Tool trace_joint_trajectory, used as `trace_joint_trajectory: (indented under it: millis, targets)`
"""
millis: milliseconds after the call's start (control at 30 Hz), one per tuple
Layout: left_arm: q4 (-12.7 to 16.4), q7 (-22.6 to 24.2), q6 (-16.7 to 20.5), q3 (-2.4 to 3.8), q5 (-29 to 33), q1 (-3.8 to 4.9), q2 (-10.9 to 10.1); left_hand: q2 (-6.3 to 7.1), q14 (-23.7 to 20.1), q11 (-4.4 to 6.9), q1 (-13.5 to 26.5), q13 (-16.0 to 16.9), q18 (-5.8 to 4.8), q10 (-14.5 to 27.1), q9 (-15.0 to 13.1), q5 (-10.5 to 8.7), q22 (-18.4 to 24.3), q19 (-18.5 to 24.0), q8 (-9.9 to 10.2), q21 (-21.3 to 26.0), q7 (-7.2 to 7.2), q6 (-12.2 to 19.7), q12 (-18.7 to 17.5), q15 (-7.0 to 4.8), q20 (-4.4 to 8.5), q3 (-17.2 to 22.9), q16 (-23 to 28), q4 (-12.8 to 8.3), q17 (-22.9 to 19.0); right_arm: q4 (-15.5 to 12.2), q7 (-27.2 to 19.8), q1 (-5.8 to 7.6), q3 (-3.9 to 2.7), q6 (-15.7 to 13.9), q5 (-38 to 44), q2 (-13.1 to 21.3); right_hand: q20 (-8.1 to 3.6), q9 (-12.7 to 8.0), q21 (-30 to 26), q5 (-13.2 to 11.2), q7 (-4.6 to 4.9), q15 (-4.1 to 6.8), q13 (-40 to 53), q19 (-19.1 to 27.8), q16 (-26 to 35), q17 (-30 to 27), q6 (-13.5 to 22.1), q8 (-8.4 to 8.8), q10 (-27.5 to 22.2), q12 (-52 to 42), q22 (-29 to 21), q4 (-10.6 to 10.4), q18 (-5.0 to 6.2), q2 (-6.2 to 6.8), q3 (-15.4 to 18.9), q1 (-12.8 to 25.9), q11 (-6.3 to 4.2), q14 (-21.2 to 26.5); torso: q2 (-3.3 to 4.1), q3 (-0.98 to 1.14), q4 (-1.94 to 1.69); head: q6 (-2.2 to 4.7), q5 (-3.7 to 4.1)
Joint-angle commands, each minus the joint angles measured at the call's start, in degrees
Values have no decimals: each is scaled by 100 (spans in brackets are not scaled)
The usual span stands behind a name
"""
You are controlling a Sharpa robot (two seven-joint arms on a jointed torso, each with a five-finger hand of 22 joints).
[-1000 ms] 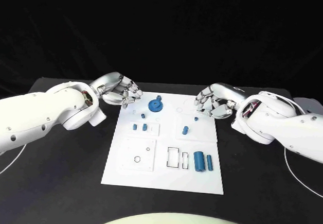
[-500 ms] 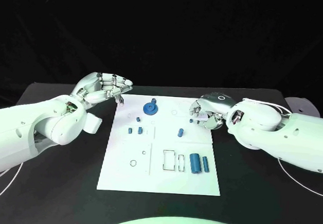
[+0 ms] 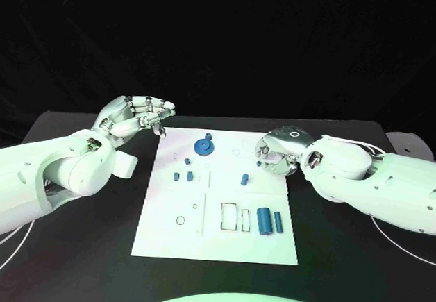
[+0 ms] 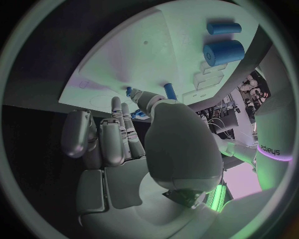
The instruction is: Assemble the parts on the task board
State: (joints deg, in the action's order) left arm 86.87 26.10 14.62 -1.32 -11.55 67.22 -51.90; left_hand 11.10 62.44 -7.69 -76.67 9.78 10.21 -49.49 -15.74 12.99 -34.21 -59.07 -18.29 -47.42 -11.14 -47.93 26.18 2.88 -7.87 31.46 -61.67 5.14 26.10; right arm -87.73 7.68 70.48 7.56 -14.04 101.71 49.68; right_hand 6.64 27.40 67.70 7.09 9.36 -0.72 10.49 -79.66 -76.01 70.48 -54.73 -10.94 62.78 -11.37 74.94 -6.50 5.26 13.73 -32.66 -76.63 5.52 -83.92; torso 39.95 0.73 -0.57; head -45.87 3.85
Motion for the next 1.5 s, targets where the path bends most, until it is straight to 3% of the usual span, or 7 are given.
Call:
trace_joint_trajectory:
  millis: [33,433,967,1233,1500]
  targets:
    - [25,139,34,5,161,0,0,-21,-31,6,-44,4,43,-43,4,21,5,-46,-5,18,-7,16,34,6,1,-30,38,-4,-7,46,55,-30,0,86,160,-47,-10,-10,103,-27,-4,-9,-18,-77,-54,55,-87,-1,99,11,374,21,-84,-52,-68,-52,-10,-211,1,4,5,-25,-29]
    - [21,103,33,5,165,-1,-4,-22,-32,5,-45,3,43,-40,5,22,8,-48,0,21,-10,24,36,7,1,-31,38,-4,-8,188,37,-124,0,136,163,-173,-36,-9,308,-25,-53,41,-52,-165,-146,151,-227,-50,285,6,509,102,-120,-86,-175,-63,-65,-233,-2,10,10,-69,-54]
    - [-3,39,30,5,166,0,-6,-22,-33,1,-55,-1,42,-26,7,22,14,-54,7,28,-15,36,35,8,2,-35,39,-11,-9,265,46,-185,1,223,188,-331,-54,-3,393,-23,-79,63,-56,-199,-183,189,-294,-78,377,1,567,154,-136,-118,-216,-74,-92,-241,2,3,-3,-93,-22]
    - [0,2,35,5,166,0,-14,-24,-34,-1,-60,-3,42,-15,7,22,17,-57,7,31,-16,37,33,9,2,-36,39,-14,-10,273,148,-210,2,304,335,-363,-140,70,671,-121,-182,163,0,-315,-250,257,-579,-241,688,-48,744,434,-188,-368,-374,-258,-210,-257,-5,2,6,-108,-34]
    - [6,-39,36,5,166,1,-21,-33,-36,-4,-92,-8,42,5,3,26,25,-68,0,38,-19,26,34,9,4,-32,39,-36,-11,255,328,-221,2,386,527,-363,-190,132,1018,-30,-201,199,57,-466,-234,208,-641,-308,861,-17,941,671,-259,-549,-565,-347,-242,-257,-5,7,4,-119,-9]
